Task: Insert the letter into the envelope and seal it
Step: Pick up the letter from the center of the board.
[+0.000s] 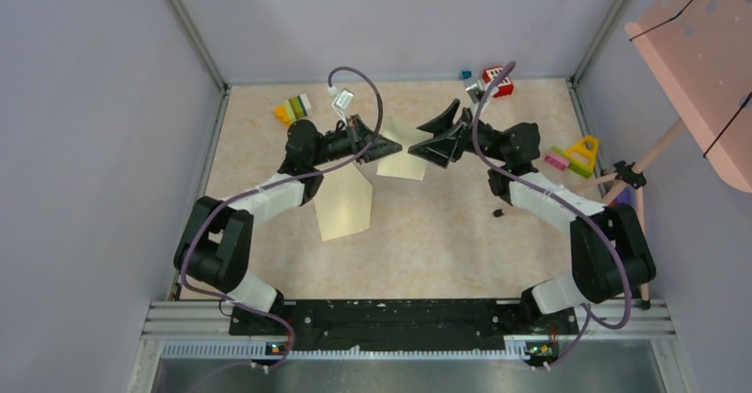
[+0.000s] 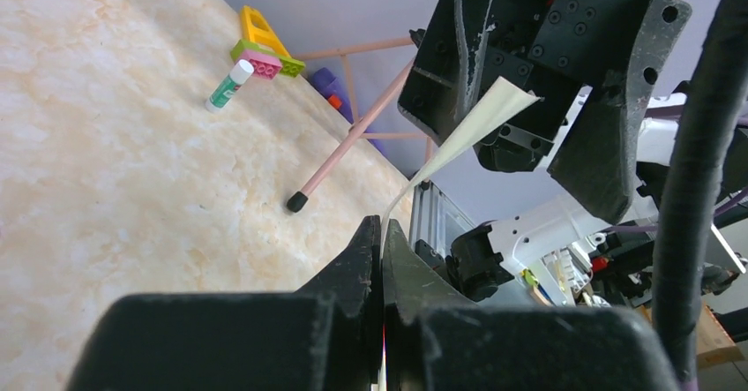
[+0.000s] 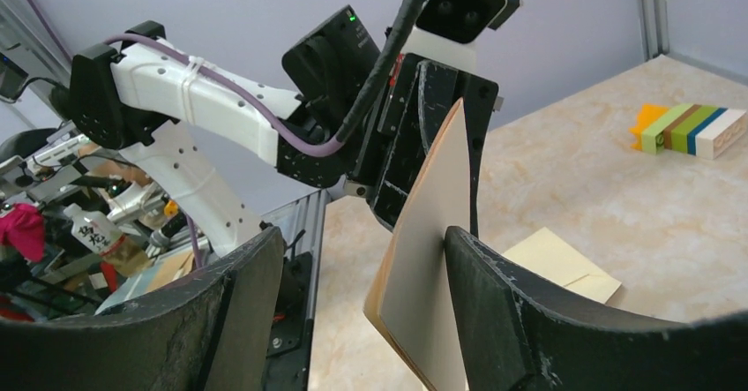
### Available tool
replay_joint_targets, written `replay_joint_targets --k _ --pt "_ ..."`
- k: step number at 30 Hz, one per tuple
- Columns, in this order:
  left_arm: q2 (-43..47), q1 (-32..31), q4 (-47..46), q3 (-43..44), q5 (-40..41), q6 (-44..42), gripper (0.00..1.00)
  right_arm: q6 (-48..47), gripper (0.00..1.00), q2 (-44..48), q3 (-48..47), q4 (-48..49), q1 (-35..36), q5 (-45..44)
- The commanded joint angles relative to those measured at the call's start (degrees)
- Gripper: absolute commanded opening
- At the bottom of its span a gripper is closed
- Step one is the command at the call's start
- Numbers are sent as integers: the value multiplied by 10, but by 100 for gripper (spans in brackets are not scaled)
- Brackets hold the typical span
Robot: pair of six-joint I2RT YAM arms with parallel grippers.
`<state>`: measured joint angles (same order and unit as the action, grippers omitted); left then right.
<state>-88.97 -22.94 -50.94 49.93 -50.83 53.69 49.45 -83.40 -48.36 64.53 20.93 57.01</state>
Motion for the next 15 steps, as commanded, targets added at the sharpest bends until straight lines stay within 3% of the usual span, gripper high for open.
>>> replay_joint_targets --k 1,11,15 --pt "22 3 -10 5 16 -8 0 -3 65 -7 12 31 0 3" --pt "22 1 -103 -4 -19 53 0 -135 62 4 13 -82 6 -38" --pt "20 -2 -122 -6 -29 60 0 -115 52 3 19 -61 -2 -30"
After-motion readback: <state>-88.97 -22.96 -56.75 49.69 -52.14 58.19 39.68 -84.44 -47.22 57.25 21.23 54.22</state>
